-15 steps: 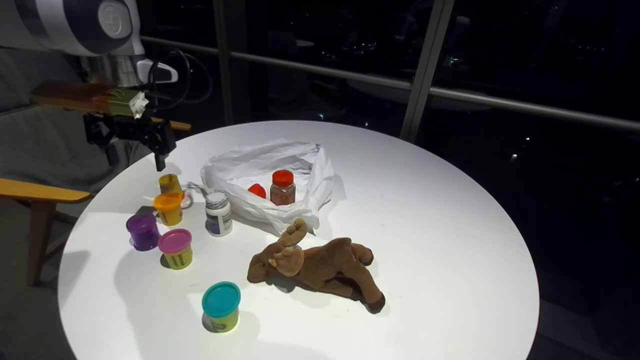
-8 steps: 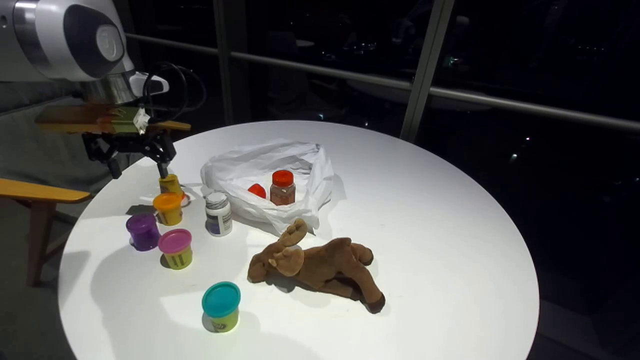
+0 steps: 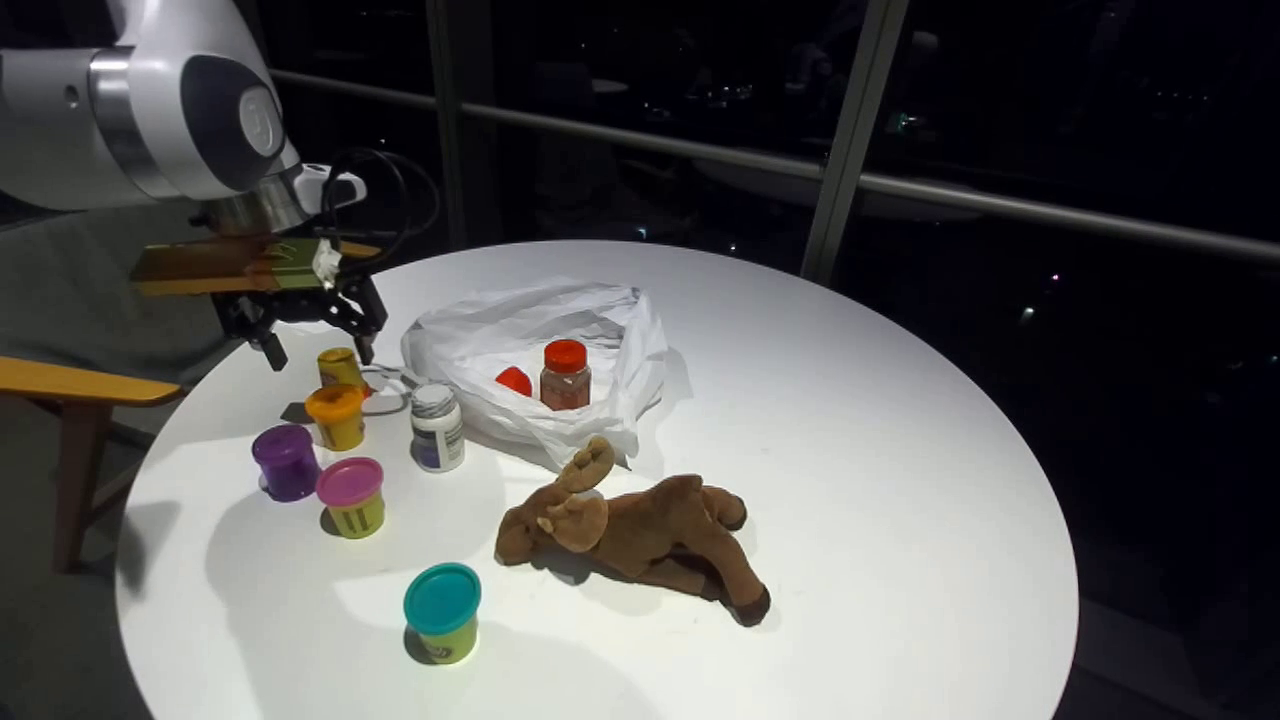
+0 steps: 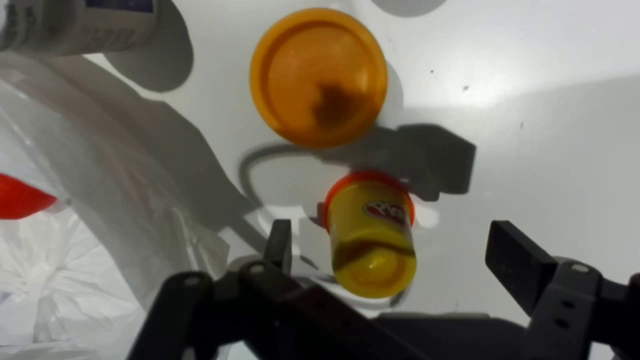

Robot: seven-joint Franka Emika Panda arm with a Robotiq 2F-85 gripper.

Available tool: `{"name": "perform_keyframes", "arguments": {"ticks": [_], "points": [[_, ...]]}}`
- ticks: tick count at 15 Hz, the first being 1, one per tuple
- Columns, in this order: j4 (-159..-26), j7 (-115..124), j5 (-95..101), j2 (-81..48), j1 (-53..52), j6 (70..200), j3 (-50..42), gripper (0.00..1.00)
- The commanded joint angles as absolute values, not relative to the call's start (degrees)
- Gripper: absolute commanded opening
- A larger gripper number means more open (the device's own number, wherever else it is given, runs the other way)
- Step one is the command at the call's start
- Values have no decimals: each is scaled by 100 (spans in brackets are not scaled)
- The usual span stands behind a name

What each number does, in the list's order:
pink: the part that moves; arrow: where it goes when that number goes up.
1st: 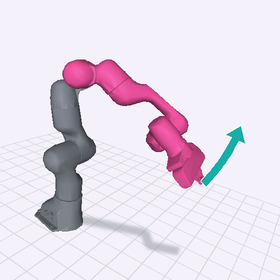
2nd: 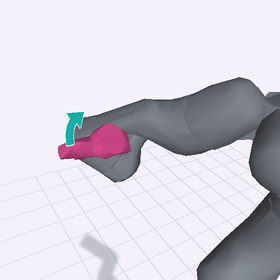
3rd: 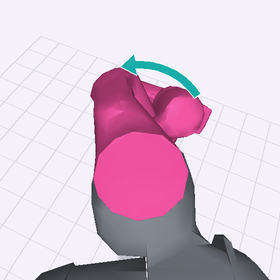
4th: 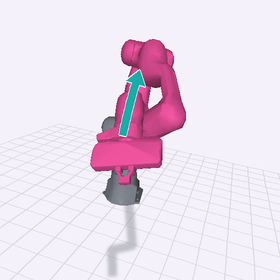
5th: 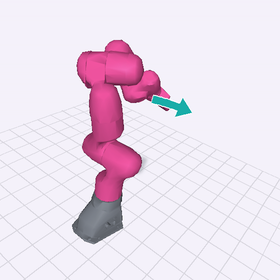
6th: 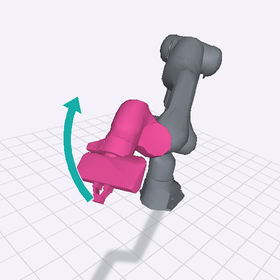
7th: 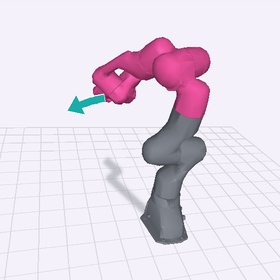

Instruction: Put all the objects on the table in the white plastic bag

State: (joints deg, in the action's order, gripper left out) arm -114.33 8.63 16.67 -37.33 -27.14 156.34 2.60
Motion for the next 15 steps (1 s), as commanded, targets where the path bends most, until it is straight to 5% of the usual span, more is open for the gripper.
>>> {"name": "perform_keyframes", "arguments": {"ticks": [1,5,6,8,15], "points": [[-11125,989,1728,-3893,-2762,15716,133,100],[-10930,862,1598,-4051,-2634,15508,218,97],[-10893,840,1596,-4105,-2622,15463,223,73],[-10849,803,1584,-4184,-2597,15361,250,72],[-10746,703,1444,-4035,-2421,15112,395,19]]}}
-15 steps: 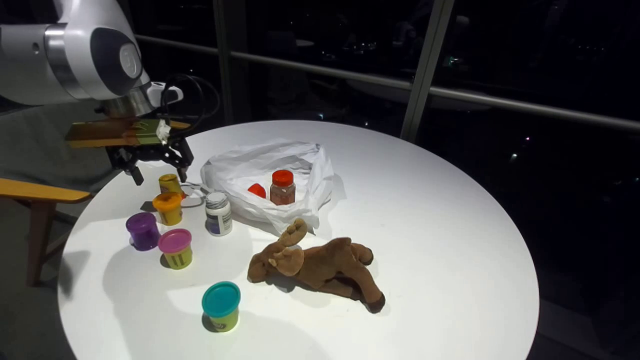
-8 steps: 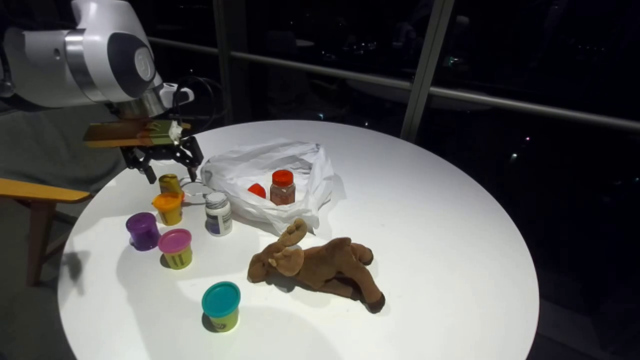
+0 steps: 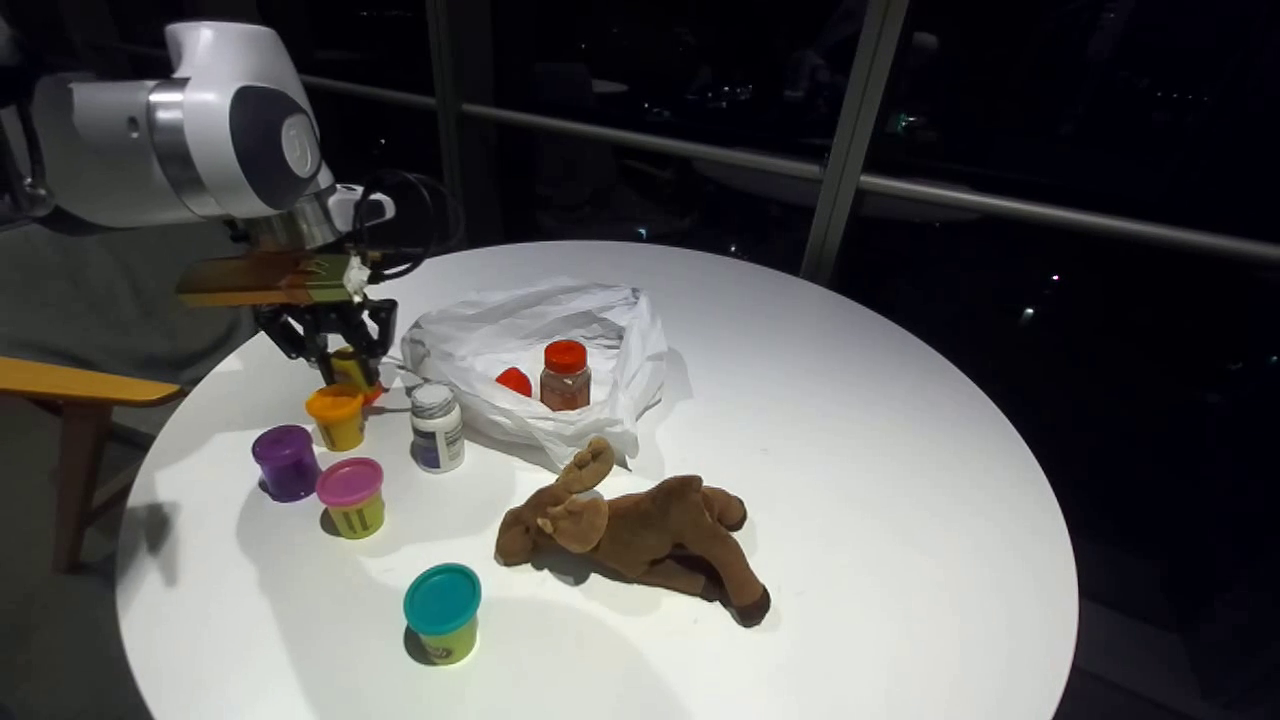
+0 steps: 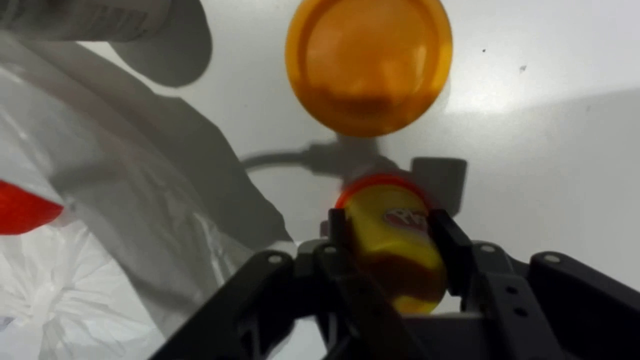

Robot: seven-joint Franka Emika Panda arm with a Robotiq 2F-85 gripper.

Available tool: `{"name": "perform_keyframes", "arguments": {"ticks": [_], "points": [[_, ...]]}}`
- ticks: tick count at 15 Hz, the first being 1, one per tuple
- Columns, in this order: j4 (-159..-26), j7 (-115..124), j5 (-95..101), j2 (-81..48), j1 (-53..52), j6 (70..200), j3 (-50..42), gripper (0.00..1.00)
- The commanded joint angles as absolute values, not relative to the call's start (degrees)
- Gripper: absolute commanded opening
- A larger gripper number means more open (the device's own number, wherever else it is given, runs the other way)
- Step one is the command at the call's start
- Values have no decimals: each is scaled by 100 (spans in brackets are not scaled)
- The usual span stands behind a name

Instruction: Put all the objects on the table in the white plastic bag

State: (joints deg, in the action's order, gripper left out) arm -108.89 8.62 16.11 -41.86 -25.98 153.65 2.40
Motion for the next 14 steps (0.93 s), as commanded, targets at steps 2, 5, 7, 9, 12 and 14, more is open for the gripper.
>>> {"name": "perform_keyframes", "arguments": {"ticks": [2,5,7,9,12,14], "points": [[-10670,617,1361,-3884,-2282,14856,468,18],[-10451,506,1180,-3557,-2031,14289,522,18],[-10210,484,1150,-3377,-1859,13995,449,18],[-9916,446,1056,-3306,-1613,13779,406,18],[-9436,390,980,-3504,-1288,13585,329,18],[-9203,409,992,-3739,-1147,13555,257,18]]}}
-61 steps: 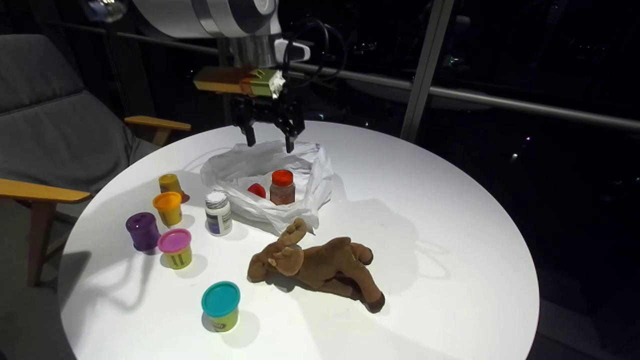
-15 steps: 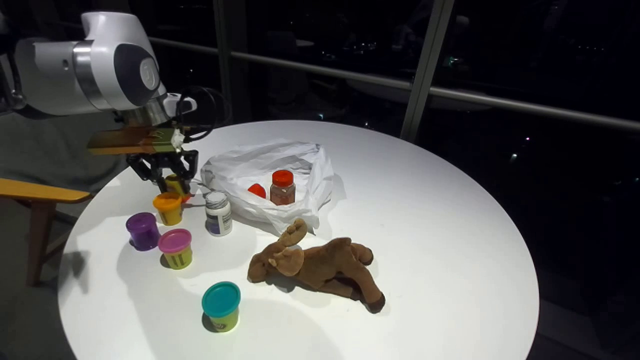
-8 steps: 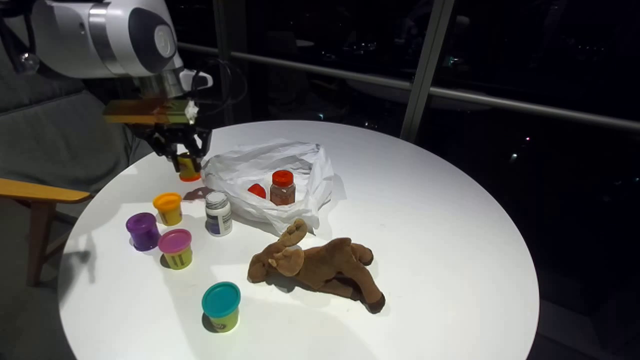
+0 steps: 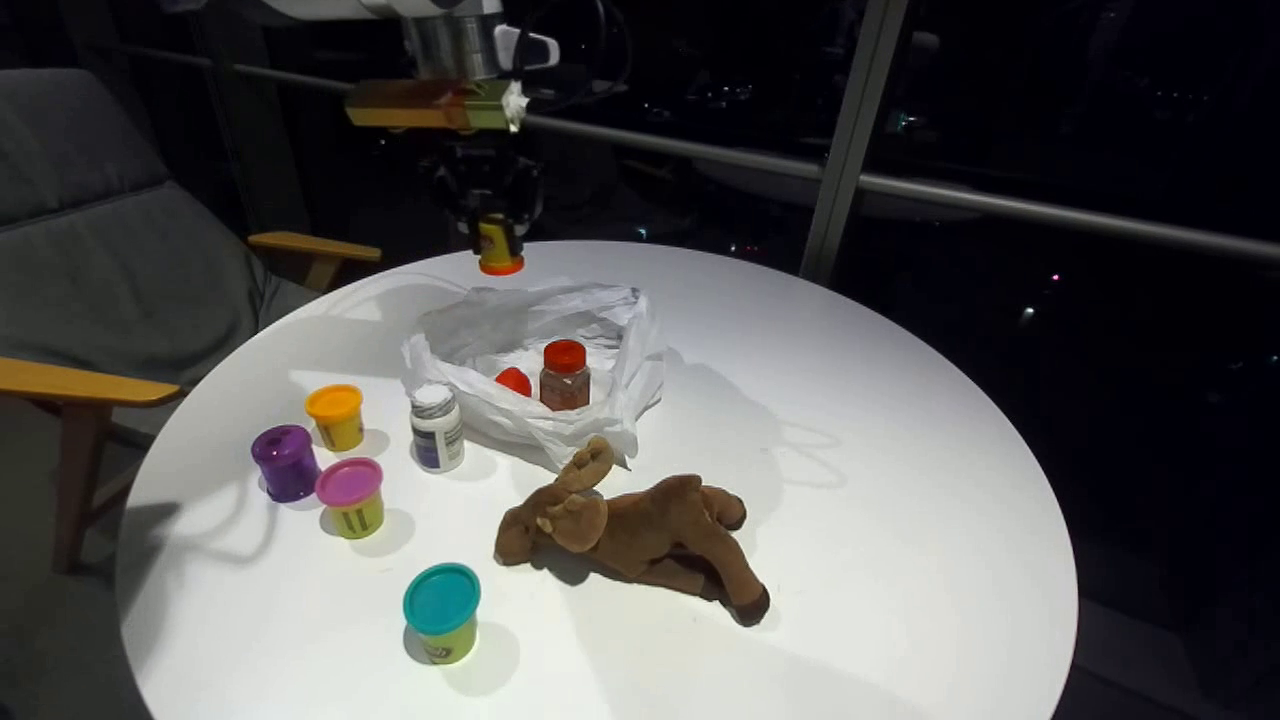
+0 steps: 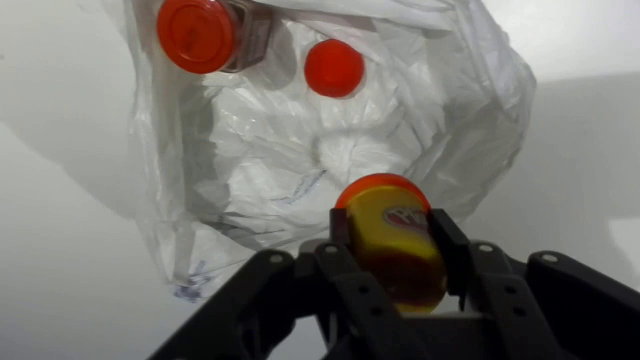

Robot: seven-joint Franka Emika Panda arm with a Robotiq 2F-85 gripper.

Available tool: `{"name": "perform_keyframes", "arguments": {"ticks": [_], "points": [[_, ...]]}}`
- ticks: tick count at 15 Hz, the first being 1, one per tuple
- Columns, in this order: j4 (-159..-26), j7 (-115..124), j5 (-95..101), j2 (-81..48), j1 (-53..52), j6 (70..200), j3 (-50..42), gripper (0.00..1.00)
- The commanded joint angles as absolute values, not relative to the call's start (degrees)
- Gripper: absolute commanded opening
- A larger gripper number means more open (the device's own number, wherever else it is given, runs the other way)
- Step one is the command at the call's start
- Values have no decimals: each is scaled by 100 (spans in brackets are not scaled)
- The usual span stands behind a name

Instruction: Put all the objects on the table in the white plastic bag

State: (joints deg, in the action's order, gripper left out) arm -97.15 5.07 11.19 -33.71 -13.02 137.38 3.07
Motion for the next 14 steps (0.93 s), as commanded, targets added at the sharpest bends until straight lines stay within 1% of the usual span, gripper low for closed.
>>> {"name": "perform_keyframes", "arguments": {"ticks": [1,7,14], "points": [[-9091,435,1017,-3890,-1099,13594,206,18],[-8159,499,1029,-4932,-935,13551,-16,18],[-7475,596,926,-5633,-775,13653,-133,18]]}}
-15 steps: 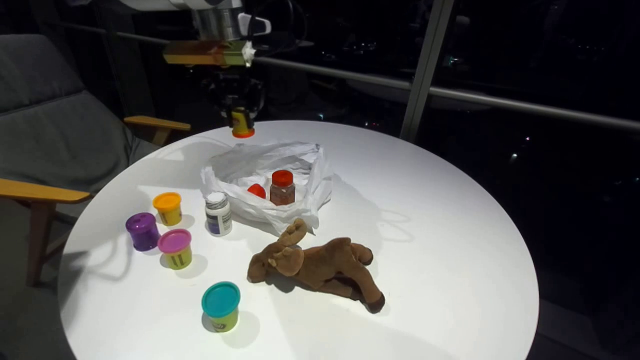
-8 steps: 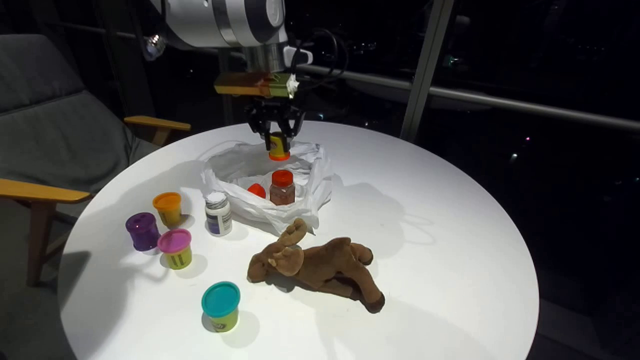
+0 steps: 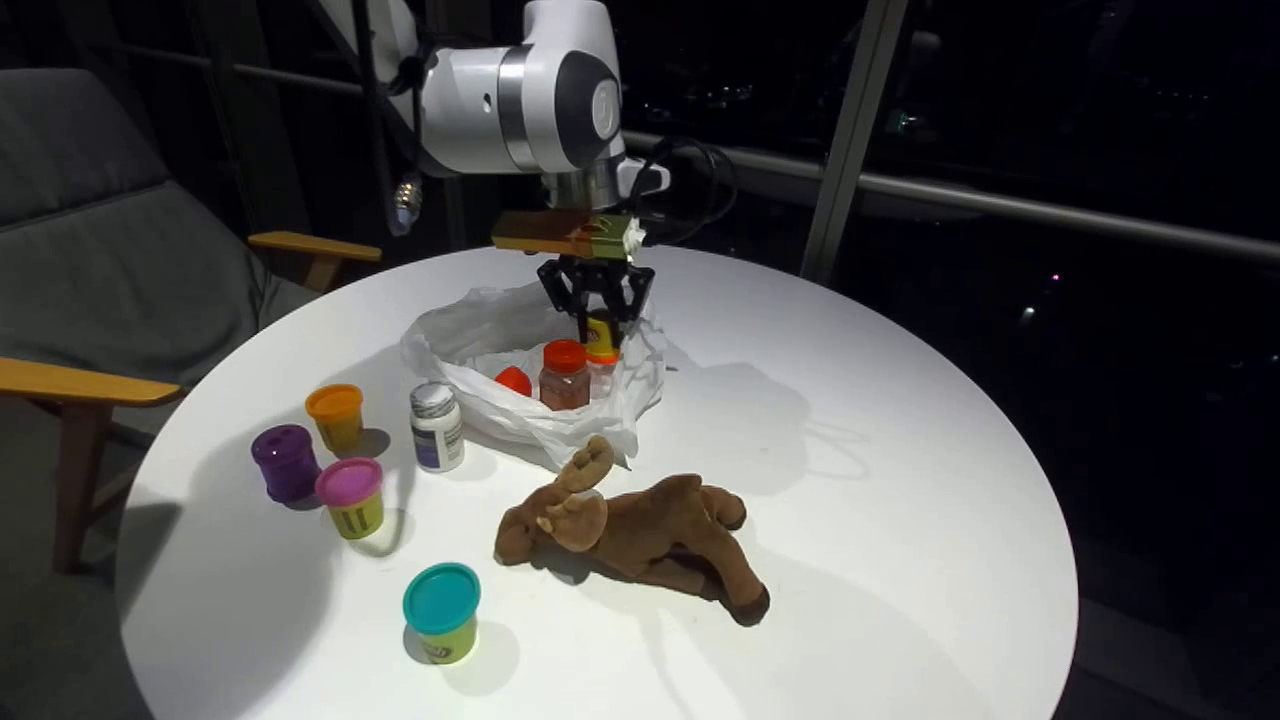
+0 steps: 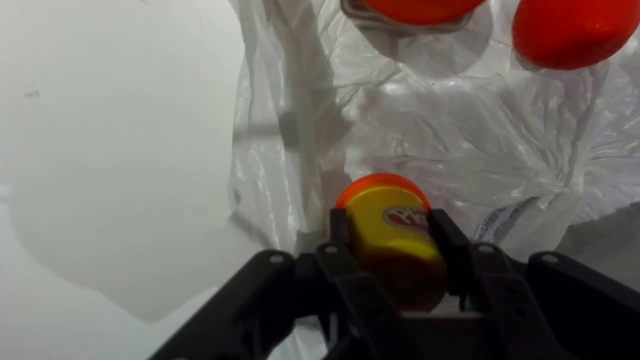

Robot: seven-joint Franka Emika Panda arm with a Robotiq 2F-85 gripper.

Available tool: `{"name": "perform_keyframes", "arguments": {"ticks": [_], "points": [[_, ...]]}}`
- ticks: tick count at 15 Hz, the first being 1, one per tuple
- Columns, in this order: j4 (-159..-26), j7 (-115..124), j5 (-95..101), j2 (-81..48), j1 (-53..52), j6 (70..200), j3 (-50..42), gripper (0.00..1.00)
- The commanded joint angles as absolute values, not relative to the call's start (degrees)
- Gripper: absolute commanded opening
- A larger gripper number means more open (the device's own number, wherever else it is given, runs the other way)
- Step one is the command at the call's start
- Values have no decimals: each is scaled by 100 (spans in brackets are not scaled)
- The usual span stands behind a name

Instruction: Put all the objects on the table in the white plastic bag

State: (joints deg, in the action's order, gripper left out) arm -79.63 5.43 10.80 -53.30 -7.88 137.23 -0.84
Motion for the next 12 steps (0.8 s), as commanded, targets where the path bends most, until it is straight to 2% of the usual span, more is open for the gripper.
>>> {"name": "perform_keyframes", "arguments": {"ticks": [1,2,6,12], "points": [[-7456,569,888,-5658,-743,13604,-103,68],[-7425,580,866,-5688,-732,13610,-104,69],[-7711,583,746,-5352,-711,13812,-41,98],[-8993,688,815,-3851,-996,14143,17,100]]}}
